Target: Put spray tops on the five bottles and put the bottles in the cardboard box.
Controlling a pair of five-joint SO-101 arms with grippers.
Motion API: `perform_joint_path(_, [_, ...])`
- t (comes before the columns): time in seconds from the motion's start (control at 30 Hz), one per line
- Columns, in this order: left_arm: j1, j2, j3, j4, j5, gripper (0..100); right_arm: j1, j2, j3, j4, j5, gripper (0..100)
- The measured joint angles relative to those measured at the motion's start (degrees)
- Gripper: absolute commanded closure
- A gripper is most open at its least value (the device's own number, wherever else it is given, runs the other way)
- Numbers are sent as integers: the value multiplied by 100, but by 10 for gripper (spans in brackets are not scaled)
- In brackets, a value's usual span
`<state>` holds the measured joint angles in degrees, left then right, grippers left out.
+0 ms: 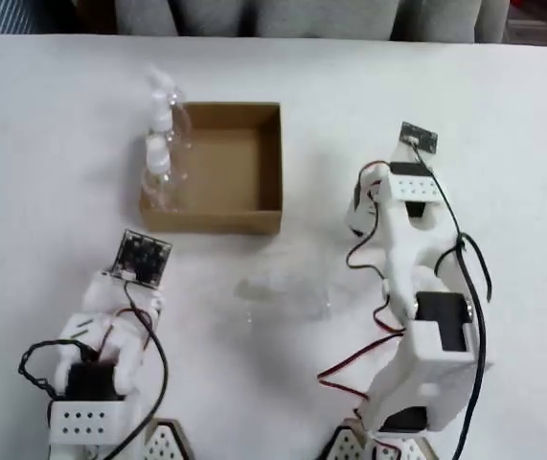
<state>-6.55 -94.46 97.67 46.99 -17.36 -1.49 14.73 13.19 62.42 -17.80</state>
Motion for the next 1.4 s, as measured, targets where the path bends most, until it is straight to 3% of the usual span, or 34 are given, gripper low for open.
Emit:
perform_joint_path(0.07, [0,0,0,0,0,950,-9,62,-53,-9,0,991])
perform_joint_path(0.43, [0,0,0,0,0,950,264,105,-352,44,0,983])
perform_joint_path(0.87, [0,0,0,0,0,950,422,105,-1275,1310,563,976])
perform_joint_path(1.13, [0,0,0,0,0,950,413,246,-1767,1213,571,781])
perform_joint_path(1.4, [0,0,0,0,0,950,422,1266,-2347,519,571,762])
